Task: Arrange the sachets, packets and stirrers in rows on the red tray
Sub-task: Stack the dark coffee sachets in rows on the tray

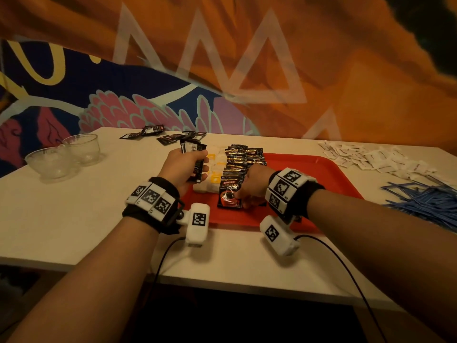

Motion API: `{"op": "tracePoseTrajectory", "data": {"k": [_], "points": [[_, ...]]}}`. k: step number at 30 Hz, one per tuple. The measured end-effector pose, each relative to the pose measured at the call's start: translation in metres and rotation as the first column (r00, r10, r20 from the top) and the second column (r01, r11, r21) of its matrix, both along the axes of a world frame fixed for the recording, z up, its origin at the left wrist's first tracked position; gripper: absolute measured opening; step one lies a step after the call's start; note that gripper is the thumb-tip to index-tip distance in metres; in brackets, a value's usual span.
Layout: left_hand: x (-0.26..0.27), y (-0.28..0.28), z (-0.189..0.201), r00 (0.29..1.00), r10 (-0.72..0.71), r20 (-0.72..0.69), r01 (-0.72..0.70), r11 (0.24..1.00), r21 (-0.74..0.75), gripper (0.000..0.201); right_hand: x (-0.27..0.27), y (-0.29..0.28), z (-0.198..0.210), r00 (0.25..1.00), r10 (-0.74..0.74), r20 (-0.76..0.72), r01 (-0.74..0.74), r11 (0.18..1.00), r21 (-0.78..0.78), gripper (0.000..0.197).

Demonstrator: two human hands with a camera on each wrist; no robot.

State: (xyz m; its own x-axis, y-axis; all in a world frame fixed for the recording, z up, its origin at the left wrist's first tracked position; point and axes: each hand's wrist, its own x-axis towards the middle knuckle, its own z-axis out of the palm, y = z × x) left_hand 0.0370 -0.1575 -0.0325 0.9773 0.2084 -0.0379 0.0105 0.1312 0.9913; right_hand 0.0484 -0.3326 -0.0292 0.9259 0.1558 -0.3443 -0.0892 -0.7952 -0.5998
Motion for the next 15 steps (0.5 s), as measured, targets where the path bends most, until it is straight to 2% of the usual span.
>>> {"op": "tracePoseTrajectory", "data": {"k": [3, 15], "points": [[0.0016, 0.0019, -0.0018, 1.000, -0.001, -0.005, 0.001, 1.000, -0.009, 0.005, 0.0003, 0.0024, -0.0021, 1.000, 0.028, -0.004, -0.029, 0.998, -0.061, 0.019], [0.0036, 0.0026, -0.0059, 1.000, -0.011, -0.023, 0.010, 1.000, -0.020, 0.014, -0.0011, 0.0056, -0.0057, 1.000, 0.007, -0.023, -0.008, 1.000, -0.028, 0.014]]}}
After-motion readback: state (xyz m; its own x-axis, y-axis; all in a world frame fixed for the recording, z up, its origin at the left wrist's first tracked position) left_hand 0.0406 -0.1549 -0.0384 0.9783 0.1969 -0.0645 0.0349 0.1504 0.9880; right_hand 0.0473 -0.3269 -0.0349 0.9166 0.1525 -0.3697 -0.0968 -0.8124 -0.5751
